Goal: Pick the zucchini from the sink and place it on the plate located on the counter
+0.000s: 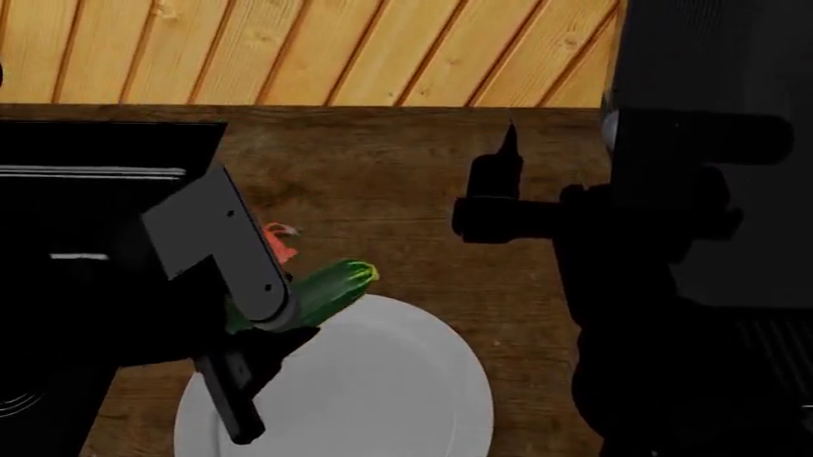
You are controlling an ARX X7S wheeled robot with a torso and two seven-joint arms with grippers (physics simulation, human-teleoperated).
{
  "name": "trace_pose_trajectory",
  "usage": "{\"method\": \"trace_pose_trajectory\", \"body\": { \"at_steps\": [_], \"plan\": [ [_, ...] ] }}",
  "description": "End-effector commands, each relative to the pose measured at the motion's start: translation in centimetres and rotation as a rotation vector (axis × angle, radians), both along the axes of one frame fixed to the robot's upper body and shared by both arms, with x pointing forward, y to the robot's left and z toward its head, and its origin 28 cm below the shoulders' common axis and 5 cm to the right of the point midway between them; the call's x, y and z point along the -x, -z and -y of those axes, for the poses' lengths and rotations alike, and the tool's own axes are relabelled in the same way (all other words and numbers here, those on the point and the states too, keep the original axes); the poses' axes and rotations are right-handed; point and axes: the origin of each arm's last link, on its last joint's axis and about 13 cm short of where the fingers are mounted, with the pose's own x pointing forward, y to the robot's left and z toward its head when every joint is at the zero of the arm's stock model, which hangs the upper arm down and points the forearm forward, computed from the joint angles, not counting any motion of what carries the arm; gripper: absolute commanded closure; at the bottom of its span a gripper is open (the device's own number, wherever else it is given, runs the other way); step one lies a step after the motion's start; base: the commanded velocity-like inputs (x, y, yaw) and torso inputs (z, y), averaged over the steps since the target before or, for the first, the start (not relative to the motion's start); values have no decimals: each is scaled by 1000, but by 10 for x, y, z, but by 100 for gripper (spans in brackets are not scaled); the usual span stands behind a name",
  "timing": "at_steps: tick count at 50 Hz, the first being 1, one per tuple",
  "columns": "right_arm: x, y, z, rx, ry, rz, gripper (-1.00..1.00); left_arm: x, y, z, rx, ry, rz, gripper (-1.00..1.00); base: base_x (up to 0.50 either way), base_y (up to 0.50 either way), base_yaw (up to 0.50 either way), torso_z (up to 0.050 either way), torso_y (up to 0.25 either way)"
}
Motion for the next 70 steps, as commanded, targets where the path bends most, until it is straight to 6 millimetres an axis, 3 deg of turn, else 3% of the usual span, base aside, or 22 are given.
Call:
{"method": "trace_pose_trajectory", "body": {
  "at_steps": [1, 39, 70],
  "plan": [
    [2, 2, 1, -3, 4, -3, -100, 2, 3, 7, -30, 29, -22, 100, 0, 0, 0, 0, 0],
    [1, 8, 2, -13, 7, -10, -100, 0, 39, 19, -74, 77, -88, 100, 0, 0, 0, 0, 1],
    [6, 12, 8, -20, 20, -14, -100, 0, 55, 25, -99, 96, -117, 100, 0, 0, 0, 0, 1]
  ]
}}
